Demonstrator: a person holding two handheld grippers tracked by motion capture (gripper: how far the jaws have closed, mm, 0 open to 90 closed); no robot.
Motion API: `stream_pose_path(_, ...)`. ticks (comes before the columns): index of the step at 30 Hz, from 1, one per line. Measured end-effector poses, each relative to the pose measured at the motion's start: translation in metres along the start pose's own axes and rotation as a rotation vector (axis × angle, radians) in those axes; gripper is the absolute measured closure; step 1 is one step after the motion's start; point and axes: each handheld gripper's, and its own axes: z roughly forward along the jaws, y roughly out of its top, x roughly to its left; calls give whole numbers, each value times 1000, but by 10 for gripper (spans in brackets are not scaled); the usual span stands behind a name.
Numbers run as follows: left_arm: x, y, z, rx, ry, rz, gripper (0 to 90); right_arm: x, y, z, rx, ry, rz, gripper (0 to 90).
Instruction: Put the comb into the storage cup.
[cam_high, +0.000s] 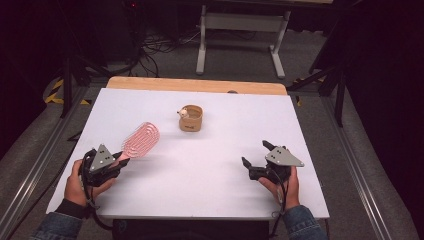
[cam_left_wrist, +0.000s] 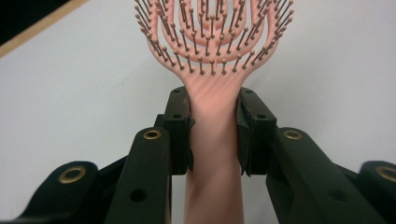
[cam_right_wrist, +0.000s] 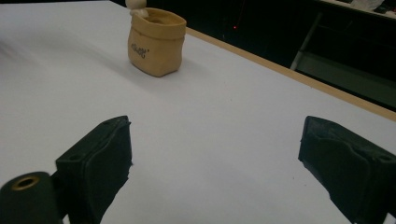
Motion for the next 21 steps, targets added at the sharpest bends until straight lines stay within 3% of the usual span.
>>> stream_pose_path(7,-3,5,-1,-130,38,-27,695,-7,17,2,-52,11,57,70)
stream_pose_path(16,-4,17,7,-186,18,-33,695,-5,39,9,-86,34,54,63)
stream_pose_path(21,-7,25,13,-237,23,-47,695,7,51,21,-118,56,48,48)
